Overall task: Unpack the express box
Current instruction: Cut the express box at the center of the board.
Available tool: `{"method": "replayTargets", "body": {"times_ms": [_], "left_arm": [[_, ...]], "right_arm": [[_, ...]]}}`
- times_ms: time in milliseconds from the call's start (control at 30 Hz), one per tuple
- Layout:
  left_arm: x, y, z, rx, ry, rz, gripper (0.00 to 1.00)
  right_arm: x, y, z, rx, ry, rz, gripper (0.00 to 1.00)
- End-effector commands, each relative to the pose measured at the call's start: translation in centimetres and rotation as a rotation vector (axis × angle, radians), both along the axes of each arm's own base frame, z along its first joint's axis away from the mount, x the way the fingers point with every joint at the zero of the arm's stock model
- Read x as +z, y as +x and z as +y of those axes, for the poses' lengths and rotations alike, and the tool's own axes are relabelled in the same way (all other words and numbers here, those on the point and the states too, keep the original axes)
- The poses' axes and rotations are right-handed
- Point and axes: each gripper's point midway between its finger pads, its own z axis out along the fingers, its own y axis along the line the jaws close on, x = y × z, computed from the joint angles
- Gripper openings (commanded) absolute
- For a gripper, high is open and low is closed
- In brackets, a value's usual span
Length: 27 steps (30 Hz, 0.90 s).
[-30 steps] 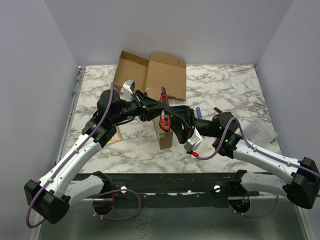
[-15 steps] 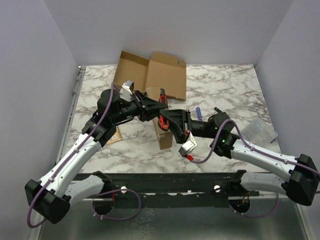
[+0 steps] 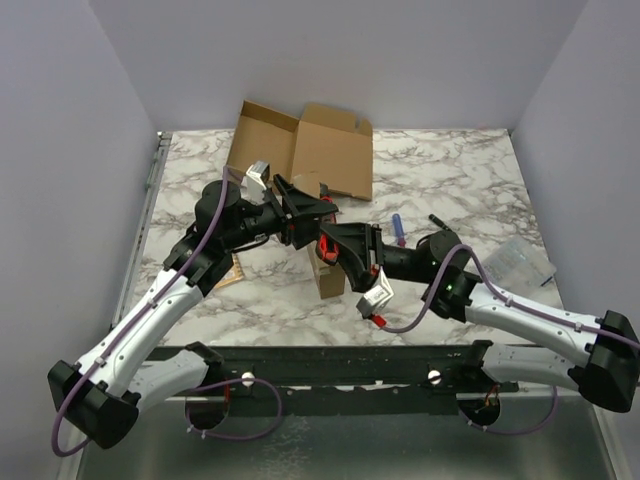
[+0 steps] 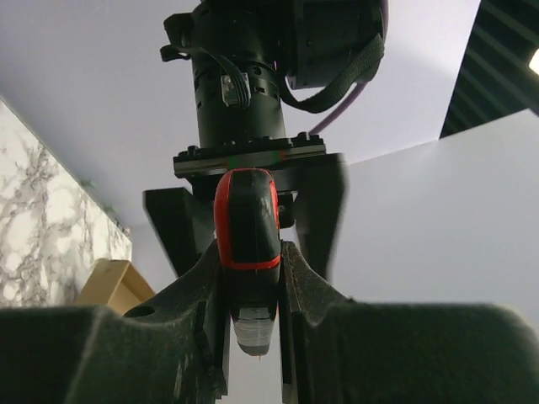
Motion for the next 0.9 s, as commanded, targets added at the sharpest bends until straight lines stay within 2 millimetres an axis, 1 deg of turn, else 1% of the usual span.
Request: {"method": "replayTargets", "body": {"times_ms": [0, 67, 100, 167, 233, 300, 367, 400, 433, 500, 667, 700, 767, 867], "left_arm": [[-0.8, 0.7, 0.9, 0.078, 0.065, -0.065, 0.72], [-0.4, 1.5, 1.9, 0.145, 0.128, -0.158, 0.87], [-0.2, 1.9, 2.6, 0.187, 0.165, -0.205, 0.92], [-0.1, 2.9, 4.0, 0.272, 0.253, -0.281, 0.98], [-0.5, 3.8, 5.3, 0.335, 0.347, -0.335, 0.99], [-0.9, 4.5, 6.4, 0.371, 0.441, -0.392, 0.99], [-1.5, 5.0, 7.5, 0.402, 0.528, -0.439, 0.99], [-2.0, 5.2, 7.9, 0.407, 0.566, -0.456, 0.99], [-2.5, 5.3, 8.0, 0.399, 0.593, -0.471, 0.99], [-3.6, 5.4, 7.7, 0.351, 0.651, -0.507, 0.99], [-6.4, 6.0, 7.3, 0.265, 0.761, -0.532, 0.99], [-7.1, 6.2, 7.0, 0.242, 0.779, -0.536, 0.99], [-8.4, 6.6, 6.4, 0.196, 0.801, -0.527, 0.99], [-10.8, 7.5, 5.8, 0.164, 0.832, -0.449, 0.99]], "right_arm": [[1.1, 0.3, -0.4, -0.025, 0.108, 0.197, 0.0], [1.7, 0.8, -1.3, -0.057, 0.168, 0.37, 0.0], [1.9, 1.3, -2.0, -0.084, 0.204, 0.437, 0.0], [2.1, 2.3, -3.5, -0.142, 0.289, 0.57, 0.0], [2.6, 3.8, -5.5, -0.221, 0.413, 0.708, 0.0], [2.6, 6.0, -8.0, -0.35, 0.569, 0.861, 0.0], [2.0, 7.7, -10.3, -0.497, 0.672, 0.999, 0.0], [1.9, 8.4, -11.4, -0.56, 0.729, 1.04, 0.0], [1.3, 8.9, -12.2, -0.626, 0.755, 1.065, 0.0], [-0.2, 9.1, -12.2, -0.707, 0.674, 1.108, 0.0], [-3.9, 8.9, -11.9, -0.807, 0.53, 1.268, 0.01], [-4.2, 8.8, -11.8, -0.797, 0.512, 1.291, 0.01], [-4.1, 8.1, -11.3, -0.742, 0.493, 1.329, 0.01], [-3.7, 6.9, -9.9, -0.658, 0.448, 1.392, 0.0]]}}
